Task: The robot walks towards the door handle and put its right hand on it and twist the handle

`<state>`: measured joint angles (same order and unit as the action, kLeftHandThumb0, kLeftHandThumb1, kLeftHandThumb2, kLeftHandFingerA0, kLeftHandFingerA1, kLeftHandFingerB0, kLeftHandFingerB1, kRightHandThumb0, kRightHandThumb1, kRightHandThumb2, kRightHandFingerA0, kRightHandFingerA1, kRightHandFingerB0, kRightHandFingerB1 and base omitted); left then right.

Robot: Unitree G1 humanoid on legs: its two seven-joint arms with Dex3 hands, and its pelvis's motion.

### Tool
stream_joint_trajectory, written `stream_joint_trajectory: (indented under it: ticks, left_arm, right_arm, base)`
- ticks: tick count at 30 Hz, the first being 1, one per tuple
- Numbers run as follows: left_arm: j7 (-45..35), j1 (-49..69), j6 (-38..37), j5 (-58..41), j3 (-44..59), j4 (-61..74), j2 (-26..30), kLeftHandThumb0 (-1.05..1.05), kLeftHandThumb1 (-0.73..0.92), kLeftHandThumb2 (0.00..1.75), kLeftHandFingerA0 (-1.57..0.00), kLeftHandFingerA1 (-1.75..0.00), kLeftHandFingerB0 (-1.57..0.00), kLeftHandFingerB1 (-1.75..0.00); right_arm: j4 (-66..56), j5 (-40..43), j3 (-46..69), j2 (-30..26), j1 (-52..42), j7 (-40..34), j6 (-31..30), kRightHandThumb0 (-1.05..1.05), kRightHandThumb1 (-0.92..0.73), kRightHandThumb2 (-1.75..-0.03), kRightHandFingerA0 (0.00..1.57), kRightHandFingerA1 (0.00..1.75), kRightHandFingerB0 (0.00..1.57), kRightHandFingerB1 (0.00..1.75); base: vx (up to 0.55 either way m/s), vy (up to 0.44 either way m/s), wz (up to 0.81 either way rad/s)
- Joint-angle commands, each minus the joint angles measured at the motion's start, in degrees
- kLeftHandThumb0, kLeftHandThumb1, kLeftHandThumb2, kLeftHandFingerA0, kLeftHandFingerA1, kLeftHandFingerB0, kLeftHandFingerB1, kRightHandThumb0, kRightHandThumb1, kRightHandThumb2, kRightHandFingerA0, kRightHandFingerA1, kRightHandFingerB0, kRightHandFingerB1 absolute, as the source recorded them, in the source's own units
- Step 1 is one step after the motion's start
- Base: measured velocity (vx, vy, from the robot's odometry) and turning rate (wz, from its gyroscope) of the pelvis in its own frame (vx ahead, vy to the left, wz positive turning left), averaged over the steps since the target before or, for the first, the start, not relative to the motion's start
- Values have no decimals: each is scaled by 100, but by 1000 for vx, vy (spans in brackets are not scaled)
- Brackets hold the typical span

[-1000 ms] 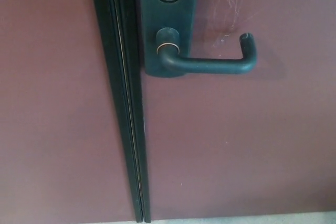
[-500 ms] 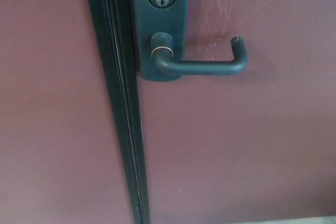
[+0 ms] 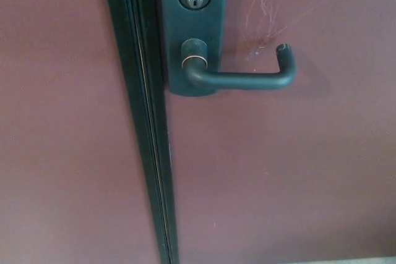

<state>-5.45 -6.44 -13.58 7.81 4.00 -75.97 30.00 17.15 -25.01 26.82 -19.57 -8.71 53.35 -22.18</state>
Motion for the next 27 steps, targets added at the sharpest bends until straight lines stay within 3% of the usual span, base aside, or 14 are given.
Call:
stream_joint_trajectory:
  ticks: [1,12,13,27]
  left_arm:
    - [-238,-70,95,-267,231,41,-146,-51,58,58,-54,-43,-47,-39]
    - [-171,-352,135,-307,339,13,-226,-50,57,58,-60,-44,-49,-40]
    - [-182,-345,126,-315,359,14,-234,-55,46,80,-54,-56,-42,-50]
    - [-269,-214,65,-143,324,3,-211,-55,45,78,-54,-55,-43,-51]
  right_arm:
    - [4080,-932,-1470,488,599,-3801,1659,-93,-69,-101,8,16,8,9]
    - [4901,-611,-1848,174,1118,-3988,1830,-91,-68,-99,7,18,6,9]
    - [4969,-571,-1865,154,1119,-3999,1839,-91,-68,-99,8,18,7,8]
    - [5554,-276,-2274,29,1198,-4233,1930,-90,-66,-99,6,18,5,9]
  base:
    - [0,0,0]
    - [0,0,0]
    - [0,0,0]
    - [0,0,0]
